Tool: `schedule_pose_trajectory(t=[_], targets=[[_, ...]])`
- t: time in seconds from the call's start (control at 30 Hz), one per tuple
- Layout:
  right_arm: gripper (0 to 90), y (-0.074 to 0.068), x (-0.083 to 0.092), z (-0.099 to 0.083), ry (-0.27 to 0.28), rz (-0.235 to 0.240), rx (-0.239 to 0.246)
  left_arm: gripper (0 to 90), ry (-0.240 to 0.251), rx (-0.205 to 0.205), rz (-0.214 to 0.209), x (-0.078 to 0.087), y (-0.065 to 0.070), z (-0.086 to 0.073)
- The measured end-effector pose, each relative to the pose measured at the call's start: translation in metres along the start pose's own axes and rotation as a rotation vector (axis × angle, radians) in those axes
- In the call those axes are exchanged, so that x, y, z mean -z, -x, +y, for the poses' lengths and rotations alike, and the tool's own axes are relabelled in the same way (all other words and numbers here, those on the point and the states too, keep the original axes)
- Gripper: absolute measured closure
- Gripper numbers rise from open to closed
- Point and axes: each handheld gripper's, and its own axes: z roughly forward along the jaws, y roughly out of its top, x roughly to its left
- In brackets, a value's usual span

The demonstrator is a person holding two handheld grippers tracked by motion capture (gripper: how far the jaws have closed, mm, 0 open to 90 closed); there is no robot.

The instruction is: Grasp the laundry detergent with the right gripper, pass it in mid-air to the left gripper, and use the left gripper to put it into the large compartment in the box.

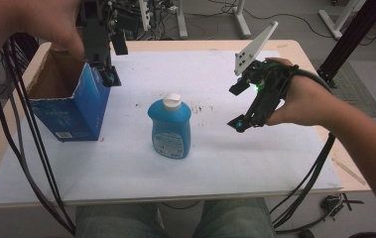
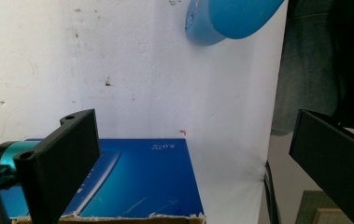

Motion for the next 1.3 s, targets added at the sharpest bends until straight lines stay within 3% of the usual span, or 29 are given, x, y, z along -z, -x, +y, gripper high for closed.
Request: schedule_pose_trajectory(t=[0.3, 0.6, 1.3], targets=[[1.1, -0.008, -0.034, -0.019, 0.138, 0.017, -0.088, 1.8, -0.008, 0.001, -0.001, -0.002, 0.003, -0.003], [1.1, -0.015, -0.058, -0.017, 0.218, 0.045, -0.104, 1.8, -0.006, 0.003, 0.003, -0.004, 0.004, -0.004], [1.1, -0.029, -0.103, -0.007, 0.319, 0.060, -0.135, 1.8, 0.002, -0.008, 0.004, -0.006, 0.006, -0.006]])
